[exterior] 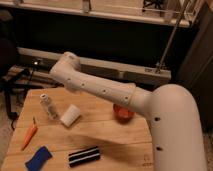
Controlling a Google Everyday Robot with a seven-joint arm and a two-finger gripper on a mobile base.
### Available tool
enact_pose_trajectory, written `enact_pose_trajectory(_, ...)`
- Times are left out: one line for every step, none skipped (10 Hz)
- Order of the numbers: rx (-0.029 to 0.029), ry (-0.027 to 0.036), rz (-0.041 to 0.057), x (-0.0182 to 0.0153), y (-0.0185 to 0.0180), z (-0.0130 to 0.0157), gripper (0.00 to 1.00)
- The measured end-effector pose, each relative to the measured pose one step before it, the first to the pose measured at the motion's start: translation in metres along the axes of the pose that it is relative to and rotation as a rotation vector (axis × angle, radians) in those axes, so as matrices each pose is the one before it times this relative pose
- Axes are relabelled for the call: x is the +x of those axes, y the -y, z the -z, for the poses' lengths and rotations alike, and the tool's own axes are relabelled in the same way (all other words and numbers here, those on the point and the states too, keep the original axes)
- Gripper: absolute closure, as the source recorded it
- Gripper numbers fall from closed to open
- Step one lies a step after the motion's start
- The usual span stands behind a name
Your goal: Move the arm in a circular motion
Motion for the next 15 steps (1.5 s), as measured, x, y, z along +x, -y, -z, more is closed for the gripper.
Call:
enact_pose_trajectory(-0.01238, -0.00054, -0.05892, 0.00725, -0.02311, -0.0039, 1.0)
enact_pose_trajectory(-0.01214, 0.00079, -0.04846, 0.00396, -0.02072, -0.00219, 1.0)
enact_pose_trajectory(-0.02869, 0.00527, -0.0655, -0.00106, -0.03423, -0.00112, 1.0)
enact_pose_trajectory(-0.02971, 0.01038, -0.05112, -0.00675, -0.02995, -0.00053, 1.0)
enact_pose_trajectory(-0.02248, 0.00787, -0.04124, -0.00687, -0.02307, -0.00052, 1.0)
enact_pose_trajectory(-0.02057, 0.01126, -0.0464, -0.01192, -0.02436, -0.001, 1.0)
enact_pose_trajectory(-0.02031, 0.0138, -0.0505, -0.01829, -0.02742, -0.00005, 1.0)
enact_pose_trajectory(-0.01312, 0.00932, -0.01807, -0.01342, -0.01355, 0.00103, 1.0)
enact_pose_trajectory(-0.01833, 0.02377, -0.0054, -0.03012, -0.01549, 0.00325, 1.0)
enact_pose_trajectory(-0.01042, 0.02194, 0.01375, -0.0277, -0.00595, 0.00348, 1.0)
enact_pose_trajectory(-0.00664, 0.01377, 0.01437, -0.02049, -0.00297, 0.00297, 1.0)
enact_pose_trajectory(-0.00286, 0.01889, 0.028, -0.02404, 0.00093, 0.00303, 1.0)
enact_pose_trajectory(0.00577, 0.02781, 0.06005, -0.03005, 0.01278, 0.00344, 1.0)
enact_pose_trajectory(0.01253, 0.02485, 0.06504, -0.02339, 0.01926, 0.00094, 1.0)
enact_pose_trajectory(0.01329, 0.01573, 0.04886, -0.0136, 0.01679, 0.00015, 1.0)
